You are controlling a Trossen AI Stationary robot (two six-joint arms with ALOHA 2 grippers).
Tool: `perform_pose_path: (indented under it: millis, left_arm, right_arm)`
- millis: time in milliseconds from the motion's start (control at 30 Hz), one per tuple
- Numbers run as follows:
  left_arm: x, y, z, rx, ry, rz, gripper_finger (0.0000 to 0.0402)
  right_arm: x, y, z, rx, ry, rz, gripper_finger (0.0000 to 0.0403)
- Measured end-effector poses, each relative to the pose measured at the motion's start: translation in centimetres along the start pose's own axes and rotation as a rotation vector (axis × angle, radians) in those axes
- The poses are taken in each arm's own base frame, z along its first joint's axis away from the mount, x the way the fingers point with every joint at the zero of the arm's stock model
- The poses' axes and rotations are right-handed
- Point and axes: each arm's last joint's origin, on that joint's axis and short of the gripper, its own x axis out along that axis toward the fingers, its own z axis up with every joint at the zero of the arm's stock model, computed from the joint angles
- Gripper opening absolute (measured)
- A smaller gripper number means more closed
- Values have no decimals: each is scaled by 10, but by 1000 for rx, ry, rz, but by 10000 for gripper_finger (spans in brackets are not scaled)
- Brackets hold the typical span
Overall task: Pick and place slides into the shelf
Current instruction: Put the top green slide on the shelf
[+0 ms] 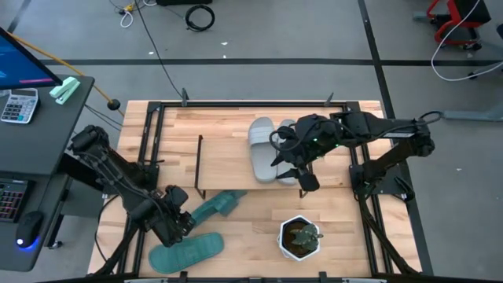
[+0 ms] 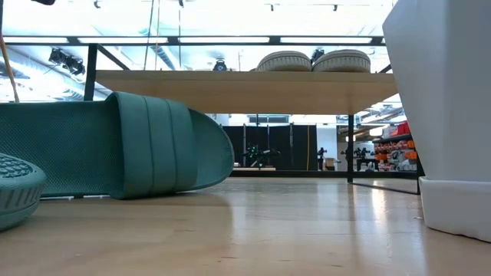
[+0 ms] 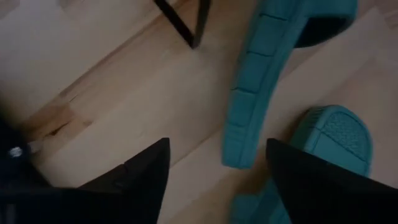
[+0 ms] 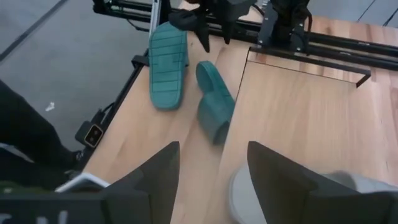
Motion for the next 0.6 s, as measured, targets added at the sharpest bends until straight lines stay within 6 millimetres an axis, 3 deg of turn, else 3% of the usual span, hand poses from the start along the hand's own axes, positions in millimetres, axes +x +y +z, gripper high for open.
perform_pose_path:
  millis: [300,600]
  left_arm:
    - [32,-3,-1,0,24,-94,351]
    - [53,7,-5,85,77,-76,357]
  right_arm:
    - [8,-2,1,87,17,2,193]
    - [9,-2,1,154,15,2,193]
